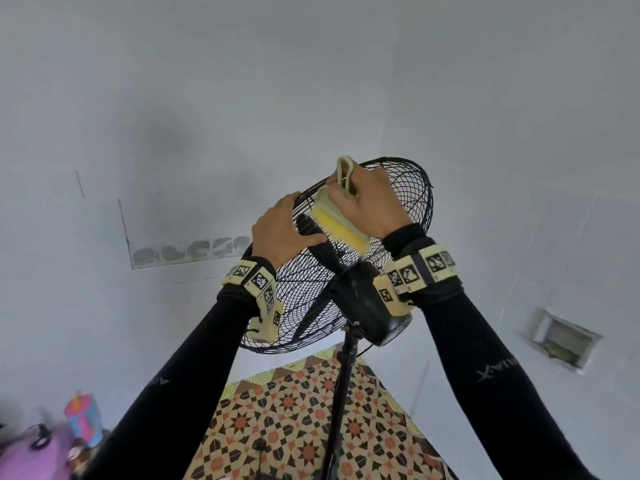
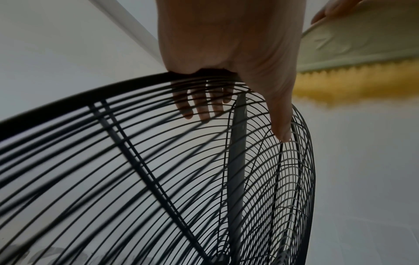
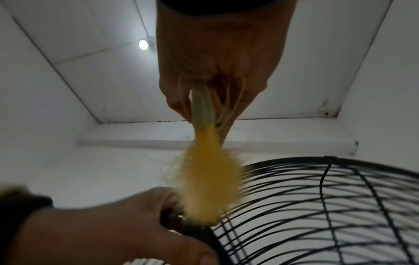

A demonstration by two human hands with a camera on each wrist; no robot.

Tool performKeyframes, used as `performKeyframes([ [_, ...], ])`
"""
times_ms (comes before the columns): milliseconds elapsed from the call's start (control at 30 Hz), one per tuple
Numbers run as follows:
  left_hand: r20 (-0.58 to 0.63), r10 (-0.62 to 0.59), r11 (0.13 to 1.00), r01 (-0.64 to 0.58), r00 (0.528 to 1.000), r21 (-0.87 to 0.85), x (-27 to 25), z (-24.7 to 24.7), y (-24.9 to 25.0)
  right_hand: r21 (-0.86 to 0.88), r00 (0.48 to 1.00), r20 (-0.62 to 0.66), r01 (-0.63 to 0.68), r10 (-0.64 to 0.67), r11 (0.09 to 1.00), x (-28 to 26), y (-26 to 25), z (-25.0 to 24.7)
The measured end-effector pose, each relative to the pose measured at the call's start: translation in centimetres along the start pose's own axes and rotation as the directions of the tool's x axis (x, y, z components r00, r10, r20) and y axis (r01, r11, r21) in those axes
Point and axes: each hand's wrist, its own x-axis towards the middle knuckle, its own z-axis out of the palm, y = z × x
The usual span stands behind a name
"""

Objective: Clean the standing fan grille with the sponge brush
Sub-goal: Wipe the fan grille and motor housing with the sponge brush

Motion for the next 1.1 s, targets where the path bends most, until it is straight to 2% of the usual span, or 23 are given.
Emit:
performKeyframes([
  [33, -0.001, -0.004, 1.000, 0.004, 1.000, 0.003, 0.0, -0.1, 0.1, 0.010, 1.000, -0.004, 0.015, -0.015, 1.000, 0.0, 0.0, -0.2],
  [133, 0.001, -0.004, 1.000, 0.004, 1.000, 0.024, 0.0, 0.0, 0.4, 0.104, 0.990, -0.126, 0.081, -0.068, 0.991, -0.5, 0.1, 0.3],
  [300, -0.028, 0.008, 1.000, -0.008, 1.000, 0.024, 0.0, -0.1, 0.3, 0.036, 0.995, -0.089, 0.041, -0.037, 0.999, -2.3, 1.5, 0.9],
  [467, 0.002, 0.000, 0.999, 0.000, 1.000, 0.037, 0.1, 0.0, 0.4, 0.077, 0.963, -0.162, 0.228, -0.214, 0.971, -2.4, 1.1, 0.8],
  [600, 0.023, 0.036, 0.999, -0.037, 0.999, 0.014, 0.0, -0.2, -0.9, -0.092, 0.918, -0.040, 0.390, -0.395, 0.916, -5.0, 3.6, 2.7],
  [667, 0.028, 0.050, 0.999, -0.050, 0.998, -0.005, -0.4, -0.5, -1.5, -0.119, 0.930, 0.036, 0.368, -0.366, 0.922, -6.8, 5.5, 3.2],
  [733, 0.029, 0.051, 0.998, -0.050, 0.998, -0.023, -0.6, -0.5, -1.7, -0.136, 0.930, -0.006, 0.363, -0.367, 0.922, -7.6, 6.3, 3.2],
  [833, 0.016, 0.057, 0.997, -0.056, 0.998, -0.043, -0.7, -0.1, -1.7, -0.184, 0.874, -0.147, 0.436, -0.463, 0.881, -6.9, 5.2, 3.3],
  [900, 0.012, 0.052, 0.998, -0.052, 0.999, -0.038, -0.7, 0.0, -1.9, -0.238, 0.849, -0.122, 0.478, -0.514, 0.846, -7.2, 5.4, 4.2],
  [1033, 0.011, 0.026, 0.998, -0.025, 1.000, -0.049, -0.7, -0.2, -2.4, -0.258, 0.922, 0.033, 0.381, -0.386, 0.888, -11.1, 10.5, 6.1],
  [1100, 0.011, 0.030, 0.998, -0.030, 0.999, -0.050, -0.7, -0.2, -2.3, -0.265, 0.937, 0.041, 0.346, -0.348, 0.900, -12.0, 11.5, 5.8],
])
